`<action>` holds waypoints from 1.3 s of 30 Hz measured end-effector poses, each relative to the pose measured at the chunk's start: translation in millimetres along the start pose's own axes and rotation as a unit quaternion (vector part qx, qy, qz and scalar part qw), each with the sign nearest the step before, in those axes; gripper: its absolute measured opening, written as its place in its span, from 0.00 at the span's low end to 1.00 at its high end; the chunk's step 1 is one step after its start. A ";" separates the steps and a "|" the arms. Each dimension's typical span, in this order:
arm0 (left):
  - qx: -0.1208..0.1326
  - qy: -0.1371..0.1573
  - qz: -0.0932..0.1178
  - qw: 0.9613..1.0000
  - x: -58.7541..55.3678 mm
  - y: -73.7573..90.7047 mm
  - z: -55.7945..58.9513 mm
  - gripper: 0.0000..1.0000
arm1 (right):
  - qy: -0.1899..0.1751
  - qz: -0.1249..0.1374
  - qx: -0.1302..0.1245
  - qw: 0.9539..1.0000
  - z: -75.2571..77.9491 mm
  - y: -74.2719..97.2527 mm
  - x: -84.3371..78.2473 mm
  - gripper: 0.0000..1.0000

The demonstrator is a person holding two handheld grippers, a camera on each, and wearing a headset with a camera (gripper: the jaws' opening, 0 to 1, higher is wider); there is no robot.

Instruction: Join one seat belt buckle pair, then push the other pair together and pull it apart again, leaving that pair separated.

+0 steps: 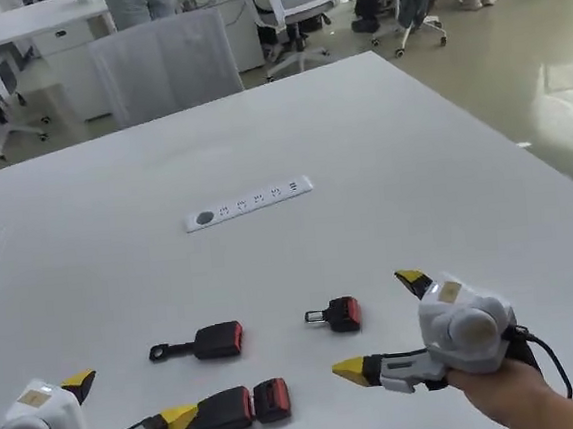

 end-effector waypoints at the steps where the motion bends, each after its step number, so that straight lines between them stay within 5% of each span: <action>1: 0.005 0.002 0.003 1.000 -1.6 4.5 -3.4 1.00 | 0.000 -0.001 0.000 1.000 -0.7 1.6 -1.0 1.00; 6: 0.012 0.009 0.011 1.000 -9.3 21.7 -5.7 1.00 | -0.013 -0.004 -0.010 1.000 -1.1 9.8 -11.9 1.00; 13: 0.014 0.019 0.012 1.000 -16.0 24.3 -7.4 1.00 | -0.028 -0.006 -0.016 0.999 -6.1 10.3 -16.4 1.00; 39: -0.004 0.020 0.020 1.000 -6.3 25.0 -2.1 1.00 | -0.011 -0.010 0.004 1.000 -20.0 1.4 -7.3 1.00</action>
Point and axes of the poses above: the centre of the closed fingertips' face, and the gripper's own axes: y roughly backward along the fingers, z roughly to its right, x roughly out of its top, the point moved 3 cm from there along y, roughly backward along the fingers, and after that the axes turned 1 degree about -y, right-handed, at the moved point
